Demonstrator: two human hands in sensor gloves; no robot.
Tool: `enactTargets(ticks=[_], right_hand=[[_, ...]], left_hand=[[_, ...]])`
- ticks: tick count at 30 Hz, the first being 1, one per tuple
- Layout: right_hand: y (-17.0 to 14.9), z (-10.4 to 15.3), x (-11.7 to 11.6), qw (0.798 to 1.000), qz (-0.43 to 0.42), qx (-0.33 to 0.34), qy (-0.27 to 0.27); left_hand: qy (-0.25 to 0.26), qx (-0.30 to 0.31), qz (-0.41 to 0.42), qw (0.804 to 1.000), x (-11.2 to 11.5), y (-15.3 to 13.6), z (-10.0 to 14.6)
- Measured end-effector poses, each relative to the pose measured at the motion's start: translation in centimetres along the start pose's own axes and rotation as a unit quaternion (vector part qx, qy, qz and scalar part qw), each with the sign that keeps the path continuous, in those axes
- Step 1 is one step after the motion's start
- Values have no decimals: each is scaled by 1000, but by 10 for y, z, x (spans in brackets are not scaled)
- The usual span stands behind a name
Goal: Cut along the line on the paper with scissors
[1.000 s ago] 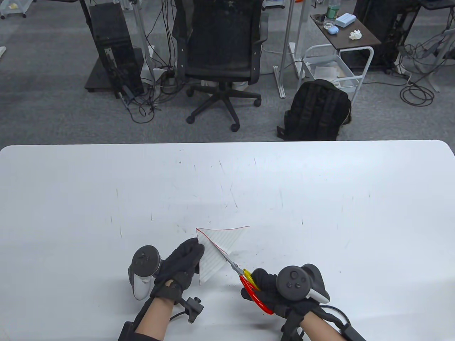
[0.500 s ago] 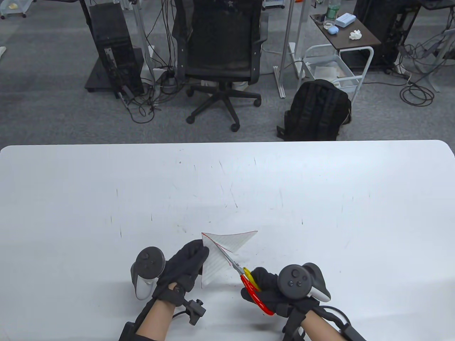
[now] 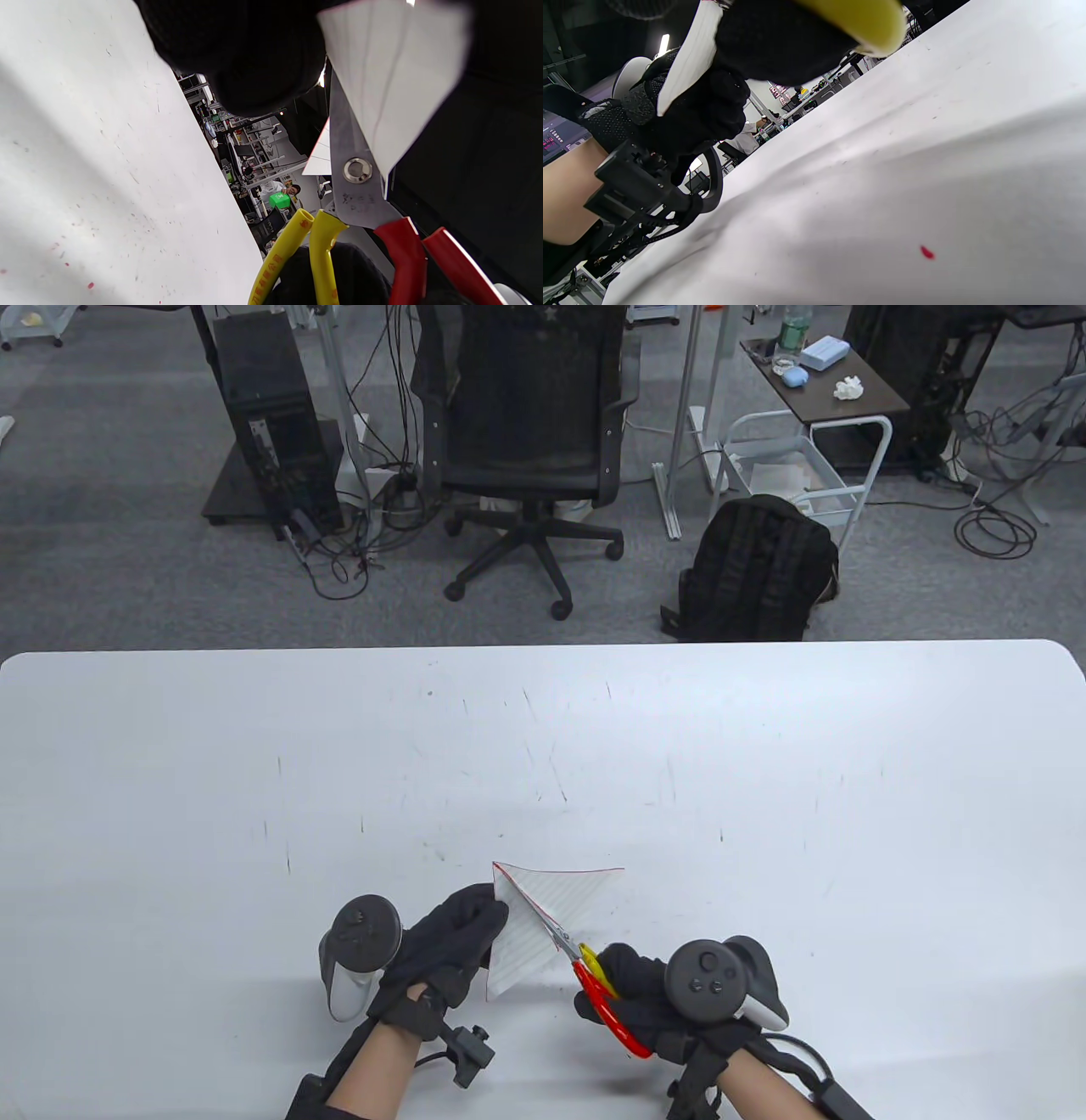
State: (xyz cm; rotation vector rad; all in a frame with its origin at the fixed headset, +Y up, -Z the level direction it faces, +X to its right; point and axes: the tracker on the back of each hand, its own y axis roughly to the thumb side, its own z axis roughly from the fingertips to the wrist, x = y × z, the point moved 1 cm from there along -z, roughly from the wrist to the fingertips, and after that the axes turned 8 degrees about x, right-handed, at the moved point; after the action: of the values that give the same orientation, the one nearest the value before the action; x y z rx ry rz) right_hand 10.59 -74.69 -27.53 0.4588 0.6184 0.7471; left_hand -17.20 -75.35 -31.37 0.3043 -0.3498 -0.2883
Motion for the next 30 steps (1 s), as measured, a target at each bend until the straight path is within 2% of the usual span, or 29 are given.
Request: enactTargets(ticks=[9,14,17,30], right_hand=[[0,0,1,1000,2,-1,-16],[-3,1,-1,1000,-13,-7,23],[-3,1,-1,1000,-10,-8,25],[2,-13,-2,999,-23,-35,20]], left_hand=[[0,-3,-2,1000,0,-1,-1],[-16,-2,-12,1000,-2,-2,-2],[-40,-3,-35,999,2,-3,-3],[-17,-18,5,1000,-2,-9,-4]])
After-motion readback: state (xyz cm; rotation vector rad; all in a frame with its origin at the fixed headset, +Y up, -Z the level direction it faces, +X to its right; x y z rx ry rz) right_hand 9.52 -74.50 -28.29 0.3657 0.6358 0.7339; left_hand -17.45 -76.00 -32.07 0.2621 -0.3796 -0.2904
